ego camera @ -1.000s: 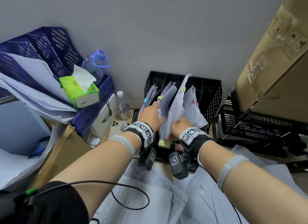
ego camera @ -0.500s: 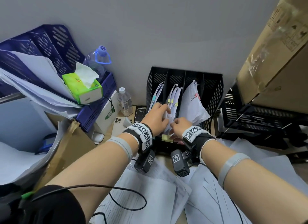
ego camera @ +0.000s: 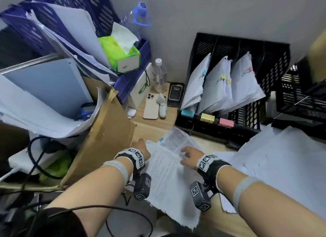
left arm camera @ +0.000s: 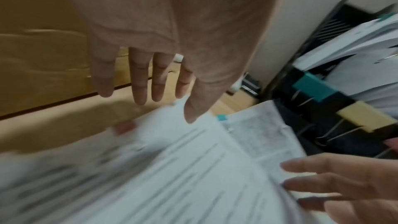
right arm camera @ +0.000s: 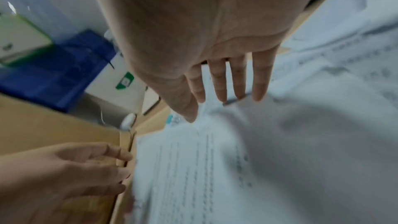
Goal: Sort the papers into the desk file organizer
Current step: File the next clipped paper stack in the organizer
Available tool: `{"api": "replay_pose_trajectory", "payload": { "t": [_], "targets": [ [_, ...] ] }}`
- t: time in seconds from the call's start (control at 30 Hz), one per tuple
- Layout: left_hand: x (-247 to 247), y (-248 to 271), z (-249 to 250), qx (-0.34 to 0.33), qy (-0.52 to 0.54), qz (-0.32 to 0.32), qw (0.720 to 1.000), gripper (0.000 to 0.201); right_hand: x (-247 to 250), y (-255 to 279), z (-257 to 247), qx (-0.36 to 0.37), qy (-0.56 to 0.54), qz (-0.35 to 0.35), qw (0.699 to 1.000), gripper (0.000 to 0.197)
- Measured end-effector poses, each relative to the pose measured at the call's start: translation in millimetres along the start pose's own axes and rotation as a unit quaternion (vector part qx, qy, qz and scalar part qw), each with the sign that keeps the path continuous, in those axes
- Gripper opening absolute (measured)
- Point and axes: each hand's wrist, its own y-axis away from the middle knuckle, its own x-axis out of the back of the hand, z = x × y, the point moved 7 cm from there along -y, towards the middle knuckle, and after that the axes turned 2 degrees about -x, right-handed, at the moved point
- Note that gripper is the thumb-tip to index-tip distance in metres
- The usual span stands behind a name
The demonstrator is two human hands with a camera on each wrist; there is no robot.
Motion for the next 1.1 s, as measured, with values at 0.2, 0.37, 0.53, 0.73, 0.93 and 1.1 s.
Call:
{"api": "replay_pose_trajectory", "payload": {
  "t": [0.2, 0.37, 0.53, 0.73, 0.93, 1.1],
  "targets": [
    [-41, -1, -61, 0.017, 0.046, -0.010, 0.999, 0.038, -27, -11, -7, -0.024, 0.123, 0.074, 0.989, 0.059],
    [-48, 1, -70, 0.003, 0.171, 0.062, 0.983, 0.019, -35, -13, -2, -0.039, 0.099, 0.087, 0.990, 0.054],
    [-48, 1, -50, -0.056, 0.274, 0.047, 0.959, 0.026, -32, -9, 4, -0.055, 0.106, 0.105, 0.987, 0.048],
    [-16, 19, 9, -0.171, 0.373, 0.066, 0.909, 0.033, -12, 3, 7, -0.071, 0.049, 0.120, 0.989, 0.055],
    [15, 16, 47, -0.154, 0.421, 0.071, 0.891, 0.025, 27, 29, 45, -0.067, -0.175, 0.202, 0.961, 0.017],
    [6, 14, 84, -0.154, 0.422, -0.009, 0.893, 0.019, 48, 65, 107, -0.139, -0.279, 0.262, 0.913, 0.025]
  ]
}}
